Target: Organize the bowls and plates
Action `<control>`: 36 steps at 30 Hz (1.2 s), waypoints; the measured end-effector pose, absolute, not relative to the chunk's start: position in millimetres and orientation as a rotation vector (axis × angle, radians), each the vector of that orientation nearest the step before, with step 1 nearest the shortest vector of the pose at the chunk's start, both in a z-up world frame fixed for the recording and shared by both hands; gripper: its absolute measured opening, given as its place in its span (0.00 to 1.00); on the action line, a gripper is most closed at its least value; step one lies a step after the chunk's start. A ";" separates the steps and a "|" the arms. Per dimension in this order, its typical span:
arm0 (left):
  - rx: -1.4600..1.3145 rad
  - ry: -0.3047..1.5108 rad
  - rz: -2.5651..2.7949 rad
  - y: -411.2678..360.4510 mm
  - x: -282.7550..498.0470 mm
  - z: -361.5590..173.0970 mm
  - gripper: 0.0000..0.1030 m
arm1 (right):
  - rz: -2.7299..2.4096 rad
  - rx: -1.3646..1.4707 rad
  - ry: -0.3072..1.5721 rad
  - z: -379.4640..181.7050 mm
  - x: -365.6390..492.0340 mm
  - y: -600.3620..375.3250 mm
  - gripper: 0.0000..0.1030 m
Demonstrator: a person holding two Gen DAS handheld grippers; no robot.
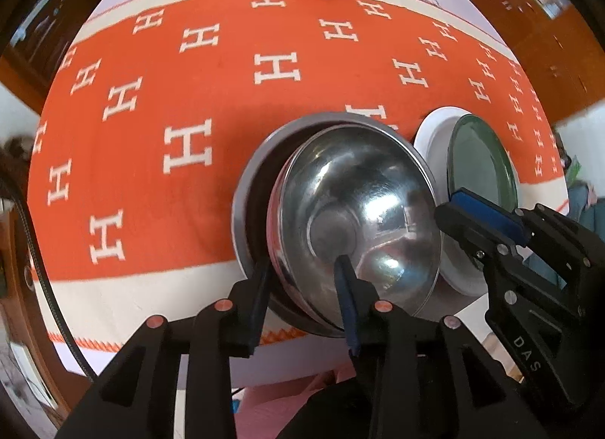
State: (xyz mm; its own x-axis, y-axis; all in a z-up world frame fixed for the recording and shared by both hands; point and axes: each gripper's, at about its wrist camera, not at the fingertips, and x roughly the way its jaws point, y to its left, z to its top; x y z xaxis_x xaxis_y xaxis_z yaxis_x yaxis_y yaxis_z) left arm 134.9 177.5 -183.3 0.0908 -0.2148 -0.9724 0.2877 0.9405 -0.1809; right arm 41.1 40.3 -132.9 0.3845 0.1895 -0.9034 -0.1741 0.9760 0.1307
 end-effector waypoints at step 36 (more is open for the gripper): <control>0.334 1.193 -0.461 158.7 304.3 -1.5 0.76 | 0.053 0.208 1.046 15.8 221.9 -38.8 0.59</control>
State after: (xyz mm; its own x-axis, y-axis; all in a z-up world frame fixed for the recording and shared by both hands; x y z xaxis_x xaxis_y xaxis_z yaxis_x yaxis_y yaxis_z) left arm 304.3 158.7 -1.5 0.2944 -0.1663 -0.9411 0.5099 0.8602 0.0075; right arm 221.9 -38.8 15.8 0.5021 0.1424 -0.8530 0.0555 0.9790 0.1961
